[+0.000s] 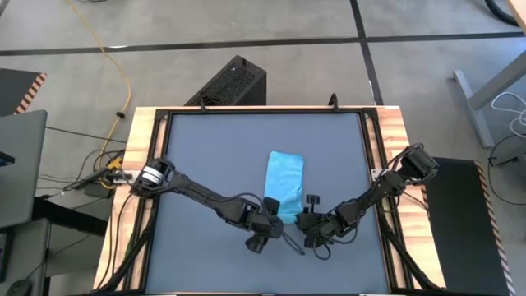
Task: Roll towel
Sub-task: Roll the blue microfiber towel
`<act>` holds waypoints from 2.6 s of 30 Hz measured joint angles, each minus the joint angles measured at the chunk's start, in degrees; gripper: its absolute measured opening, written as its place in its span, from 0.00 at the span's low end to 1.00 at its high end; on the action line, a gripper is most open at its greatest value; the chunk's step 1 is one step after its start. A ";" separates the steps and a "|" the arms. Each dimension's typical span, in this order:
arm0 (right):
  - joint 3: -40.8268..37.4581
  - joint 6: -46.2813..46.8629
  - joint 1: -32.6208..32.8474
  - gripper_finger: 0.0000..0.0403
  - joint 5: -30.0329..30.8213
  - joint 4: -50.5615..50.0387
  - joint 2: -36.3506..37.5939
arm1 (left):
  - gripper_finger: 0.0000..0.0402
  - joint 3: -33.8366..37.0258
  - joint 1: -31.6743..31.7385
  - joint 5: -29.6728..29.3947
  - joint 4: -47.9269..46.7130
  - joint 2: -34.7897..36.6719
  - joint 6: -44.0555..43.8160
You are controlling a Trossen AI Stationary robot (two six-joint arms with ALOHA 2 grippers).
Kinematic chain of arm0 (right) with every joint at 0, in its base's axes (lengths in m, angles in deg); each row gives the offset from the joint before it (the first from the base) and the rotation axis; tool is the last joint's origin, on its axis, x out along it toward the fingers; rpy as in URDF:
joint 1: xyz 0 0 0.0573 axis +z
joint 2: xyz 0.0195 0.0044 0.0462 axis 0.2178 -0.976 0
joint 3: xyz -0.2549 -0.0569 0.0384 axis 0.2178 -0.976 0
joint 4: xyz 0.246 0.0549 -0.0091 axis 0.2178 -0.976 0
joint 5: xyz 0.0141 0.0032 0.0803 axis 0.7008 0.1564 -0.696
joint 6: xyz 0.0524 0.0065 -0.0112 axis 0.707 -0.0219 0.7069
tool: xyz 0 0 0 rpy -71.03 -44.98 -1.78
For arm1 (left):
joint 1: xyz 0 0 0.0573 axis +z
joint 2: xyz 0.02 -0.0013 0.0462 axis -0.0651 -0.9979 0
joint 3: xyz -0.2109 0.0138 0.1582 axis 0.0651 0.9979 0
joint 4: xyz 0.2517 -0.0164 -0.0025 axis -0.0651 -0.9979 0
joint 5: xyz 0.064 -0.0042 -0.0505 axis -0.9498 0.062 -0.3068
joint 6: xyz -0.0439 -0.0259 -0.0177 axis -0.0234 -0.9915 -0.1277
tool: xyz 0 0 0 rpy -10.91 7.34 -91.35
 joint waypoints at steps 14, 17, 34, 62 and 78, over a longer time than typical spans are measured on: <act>0.00 0.00 0.00 0.34 0.32 0.12 0.00 | 0.62 0.00 0.46 -8.13 -3.92 -0.03 -3.90; 0.00 0.00 0.00 0.34 0.44 0.13 0.00 | 0.62 0.00 0.57 -8.96 -5.25 -0.05 -4.14; 0.00 0.00 0.00 0.34 0.50 -0.04 0.00 | 0.62 -0.13 1.47 -4.97 -5.21 -2.74 -4.03; 0.00 0.00 0.00 0.34 0.48 -0.23 0.02 | 0.62 -0.02 -0.51 0.06 0.74 2.70 4.24; -0.04 1.00 0.00 0.34 0.48 0.26 0.02 | 0.62 0.02 1.30 -2.72 -4.74 -1.08 -2.85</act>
